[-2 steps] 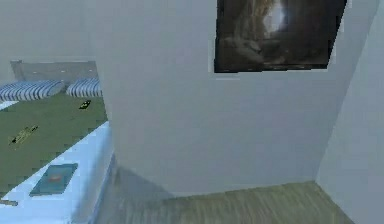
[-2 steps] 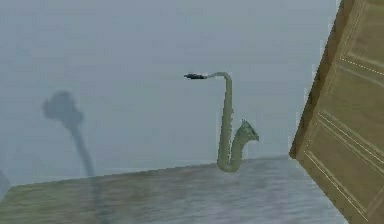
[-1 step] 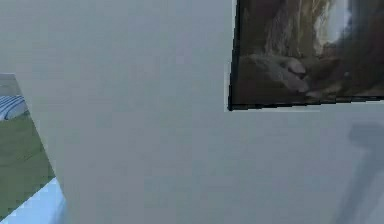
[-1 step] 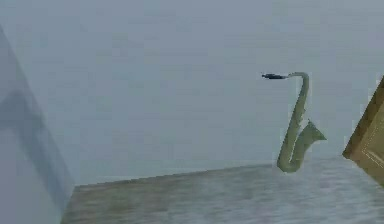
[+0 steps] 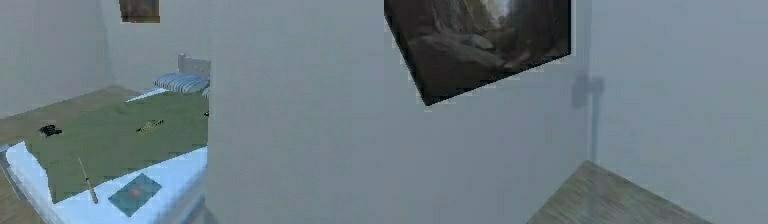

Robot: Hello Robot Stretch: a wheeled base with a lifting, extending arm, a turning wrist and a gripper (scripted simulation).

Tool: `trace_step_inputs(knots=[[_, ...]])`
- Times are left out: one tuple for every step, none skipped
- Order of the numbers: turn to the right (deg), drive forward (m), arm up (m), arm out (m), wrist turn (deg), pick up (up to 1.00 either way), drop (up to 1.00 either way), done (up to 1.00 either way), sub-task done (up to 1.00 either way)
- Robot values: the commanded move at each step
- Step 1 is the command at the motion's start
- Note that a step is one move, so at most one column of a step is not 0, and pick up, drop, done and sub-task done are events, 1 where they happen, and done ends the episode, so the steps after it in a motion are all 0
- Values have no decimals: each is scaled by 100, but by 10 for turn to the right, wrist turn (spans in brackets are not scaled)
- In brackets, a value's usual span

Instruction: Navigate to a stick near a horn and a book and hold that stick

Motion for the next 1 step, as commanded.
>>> trace_step_inputs(knots=[[-450,0,0,0,0,0,0,0,0]])
